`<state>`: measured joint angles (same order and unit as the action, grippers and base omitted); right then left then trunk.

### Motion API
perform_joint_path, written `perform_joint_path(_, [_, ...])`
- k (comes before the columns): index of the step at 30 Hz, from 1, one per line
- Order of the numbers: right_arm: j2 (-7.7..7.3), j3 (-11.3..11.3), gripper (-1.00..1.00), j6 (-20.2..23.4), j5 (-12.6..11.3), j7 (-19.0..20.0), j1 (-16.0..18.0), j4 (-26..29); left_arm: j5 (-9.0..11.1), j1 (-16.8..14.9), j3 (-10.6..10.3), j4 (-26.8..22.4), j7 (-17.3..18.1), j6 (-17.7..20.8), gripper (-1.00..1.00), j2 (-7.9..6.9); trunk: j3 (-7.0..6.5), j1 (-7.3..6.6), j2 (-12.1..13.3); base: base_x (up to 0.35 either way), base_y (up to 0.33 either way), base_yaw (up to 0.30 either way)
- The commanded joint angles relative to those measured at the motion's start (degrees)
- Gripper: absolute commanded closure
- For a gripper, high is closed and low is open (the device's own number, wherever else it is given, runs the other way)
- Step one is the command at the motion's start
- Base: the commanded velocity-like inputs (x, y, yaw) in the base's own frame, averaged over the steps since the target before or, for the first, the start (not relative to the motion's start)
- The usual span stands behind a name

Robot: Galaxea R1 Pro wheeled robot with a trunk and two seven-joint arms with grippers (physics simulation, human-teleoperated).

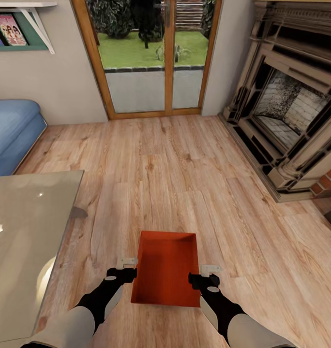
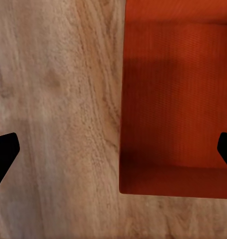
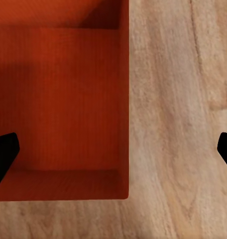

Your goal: Move the two storage containers from the living room to the garage. In the garage, place one container on the floor and stack the other container on top of it (either order is fine).

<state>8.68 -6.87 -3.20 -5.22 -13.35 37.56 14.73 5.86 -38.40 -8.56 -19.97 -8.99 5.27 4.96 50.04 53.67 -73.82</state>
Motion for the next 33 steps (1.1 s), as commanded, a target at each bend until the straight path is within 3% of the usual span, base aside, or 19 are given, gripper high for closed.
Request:
perform_joint_path(1, [-0.06, -0.45, -1.0, -0.27, -0.57, -0.33, 0.05, -0.06, 0.6, -0.01, -0.49, -0.12, -0.42, 0.29, -1.0, -0.04, 0.22, 0.22, -0.44, 0.0, 0.0, 0.0])
perform_joint_path(13, [-1.55, -0.35, -1.0, -0.3, -0.69, -0.22, 0.05, -0.06, 0.64, 0.01, -0.57, -0.07, -0.42, 0.27, -1.0, -0.04, 2.37, 2.86, -5.25, 0.0, 0.0, 0.0])
perform_joint_path(33, [-1.71, -0.34, -1.0, 0.03, -0.84, 0.17, 0.04, -0.06, 0.47, 0.01, -0.58, -0.23, -0.42, 0.25, -1.0, -0.04, 5.96, 7.25, -13.27, 0.0, 0.0, 0.0])
